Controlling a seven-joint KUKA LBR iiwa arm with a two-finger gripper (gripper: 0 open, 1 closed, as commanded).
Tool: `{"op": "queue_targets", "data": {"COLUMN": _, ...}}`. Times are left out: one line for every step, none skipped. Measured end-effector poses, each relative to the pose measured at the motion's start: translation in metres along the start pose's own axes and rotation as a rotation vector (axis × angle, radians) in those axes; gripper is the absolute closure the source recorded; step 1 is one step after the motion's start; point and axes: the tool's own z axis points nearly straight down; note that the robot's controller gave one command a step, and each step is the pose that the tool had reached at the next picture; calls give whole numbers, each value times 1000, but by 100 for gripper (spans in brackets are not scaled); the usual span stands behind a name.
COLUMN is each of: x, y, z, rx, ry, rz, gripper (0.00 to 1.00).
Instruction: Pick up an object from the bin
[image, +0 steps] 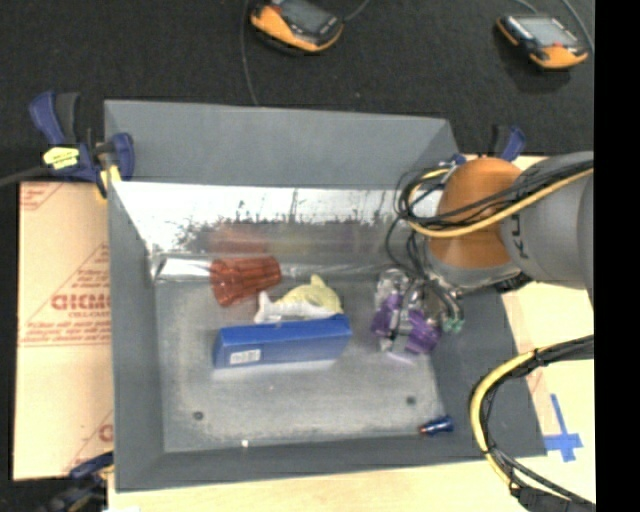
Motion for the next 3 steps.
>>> {"op": "queue_targets", "data": {"x": -5, "y": -3, "z": 0, "rx": 0, "ry": -3, "rz": -10, "gripper": 100}}
{"op": "queue_targets", "data": {"x": -18, "y": -8, "z": 0, "rx": -10, "ry": 2, "rz": -10, "gripper": 100}}
{"op": "queue_targets", "data": {"x": -25, "y": -10, "z": 1, "rx": -19, "ry": 13, "rz": -14, "gripper": 100}}
